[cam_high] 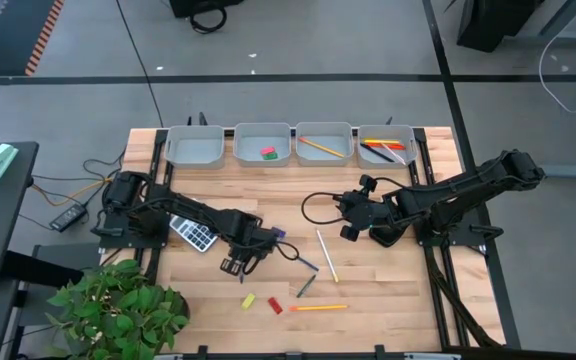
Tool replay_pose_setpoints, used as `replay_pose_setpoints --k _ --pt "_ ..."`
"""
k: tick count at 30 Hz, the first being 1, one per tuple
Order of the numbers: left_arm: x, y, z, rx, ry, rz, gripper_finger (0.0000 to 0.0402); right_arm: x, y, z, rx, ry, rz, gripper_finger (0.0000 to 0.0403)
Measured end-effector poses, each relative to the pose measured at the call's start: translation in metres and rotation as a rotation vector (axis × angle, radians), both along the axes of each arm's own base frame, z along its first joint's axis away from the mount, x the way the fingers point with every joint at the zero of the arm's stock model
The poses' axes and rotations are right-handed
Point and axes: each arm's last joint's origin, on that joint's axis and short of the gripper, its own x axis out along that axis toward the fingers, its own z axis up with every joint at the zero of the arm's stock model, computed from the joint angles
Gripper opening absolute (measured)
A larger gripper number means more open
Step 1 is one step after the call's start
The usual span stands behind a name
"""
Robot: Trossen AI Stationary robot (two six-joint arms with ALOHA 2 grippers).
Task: Sort crayons/erasers/pens/pencils in bins
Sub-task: Put the top green crayon into the gray bin
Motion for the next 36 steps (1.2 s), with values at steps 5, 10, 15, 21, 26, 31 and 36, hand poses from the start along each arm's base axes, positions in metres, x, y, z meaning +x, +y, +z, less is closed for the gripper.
replay_pose_setpoints --k 5,10,15,21,26,31,36 --pt "0.0034 -0.0007 0.0004 -0.016 -0.033 -0.002 0.0110 0.0000 0.0000 0.0000 0.002 -0.001 -0.002 0.0103" --pt "0.0050 -0.0003 -0.0047 -0.011 -0.025 -0.023 0.0101 0.0000 -0.0001 0.0000 0.002 -0.001 -0.002 0.0103" --pt "0.0046 -0.0002 -0.0095 -0.004 -0.001 -0.043 0.0092 -0.0003 -0.0001 -0.0002 0.001 0.003 -0.002 0.0103" --pt "0.0075 0.0034 -0.0090 0.012 -0.026 -0.030 0.0078 -0.0005 -0.0001 -0.0004 0.002 0.004 -0.003 0.0103" --pt "0.0083 0.0056 -0.0090 0.013 -0.031 -0.012 0.0065 -0.0006 -0.0001 -0.0003 0.003 0.004 -0.004 0.0103" --pt "0.0082 0.0047 -0.0093 -0.009 -0.026 0.000 0.0057 -0.0008 -0.0002 -0.0006 0.002 0.007 -0.005 0.0103" --pt "0.0080 0.0041 -0.0094 -0.030 -0.020 0.004 0.0055 -0.0008 -0.0002 -0.0005 0.002 0.007 -0.004 0.0103"
